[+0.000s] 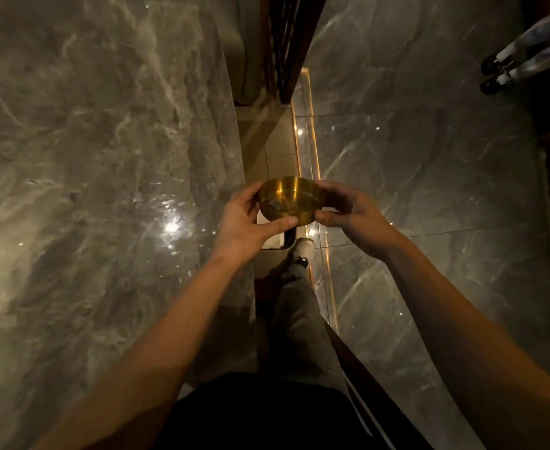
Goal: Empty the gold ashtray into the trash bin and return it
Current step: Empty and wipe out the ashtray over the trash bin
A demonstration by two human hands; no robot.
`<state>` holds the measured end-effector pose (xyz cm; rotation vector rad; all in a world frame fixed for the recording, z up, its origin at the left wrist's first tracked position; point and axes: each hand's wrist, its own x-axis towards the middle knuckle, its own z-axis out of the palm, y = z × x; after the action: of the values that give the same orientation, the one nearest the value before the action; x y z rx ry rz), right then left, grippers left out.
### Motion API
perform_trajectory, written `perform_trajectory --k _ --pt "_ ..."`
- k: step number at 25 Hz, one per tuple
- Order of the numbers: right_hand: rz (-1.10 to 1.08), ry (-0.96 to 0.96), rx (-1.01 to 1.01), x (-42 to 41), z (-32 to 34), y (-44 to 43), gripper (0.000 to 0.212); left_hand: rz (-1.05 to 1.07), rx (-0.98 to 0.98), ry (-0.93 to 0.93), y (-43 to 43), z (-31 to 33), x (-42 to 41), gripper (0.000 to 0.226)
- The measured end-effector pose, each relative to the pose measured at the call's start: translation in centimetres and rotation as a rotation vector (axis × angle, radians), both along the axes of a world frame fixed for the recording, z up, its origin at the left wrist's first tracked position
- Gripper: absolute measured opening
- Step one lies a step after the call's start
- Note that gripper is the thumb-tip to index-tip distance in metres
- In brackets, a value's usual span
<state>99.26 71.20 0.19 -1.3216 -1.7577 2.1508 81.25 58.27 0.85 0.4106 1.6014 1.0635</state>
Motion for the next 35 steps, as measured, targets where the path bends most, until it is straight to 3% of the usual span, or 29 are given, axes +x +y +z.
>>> perform_trajectory --k 10,18,21,25,28,35 --pt "0.036 -0.017 -0.229 4.0 -13.0 6.1 0.055 0.255 -0.197 -0.145 5.6 -10.6 7.0 0.084" --pt "0.075 -0.067 -0.337 4.0 -25.8 6.3 0.053 0.265 -0.305 -0.141 6.2 -23.4 7.1 0.065" --pt "0.080 -0.066 -0.373 4.3 -29.4 5.4 0.048 0.269 -0.335 -0.143 5.6 -26.9 7.4 0.048" --pt "0.031 -0.095 -0.440 4.8 -33.7 3.5 0.053 0.309 -0.363 -0.175 4.9 -30.5 7.7 0.038" --pt "0.010 -0.131 -0.456 4.8 -35.9 2.3 0.043 0.351 -0.430 -0.217 4.2 -33.5 7.6 0.031" --pt "-0.102 -0.192 -0.459 2.9 -39.3 0.9 0.034 0.389 -0.432 -0.238 4.1 -39.0 7.1 0.039"
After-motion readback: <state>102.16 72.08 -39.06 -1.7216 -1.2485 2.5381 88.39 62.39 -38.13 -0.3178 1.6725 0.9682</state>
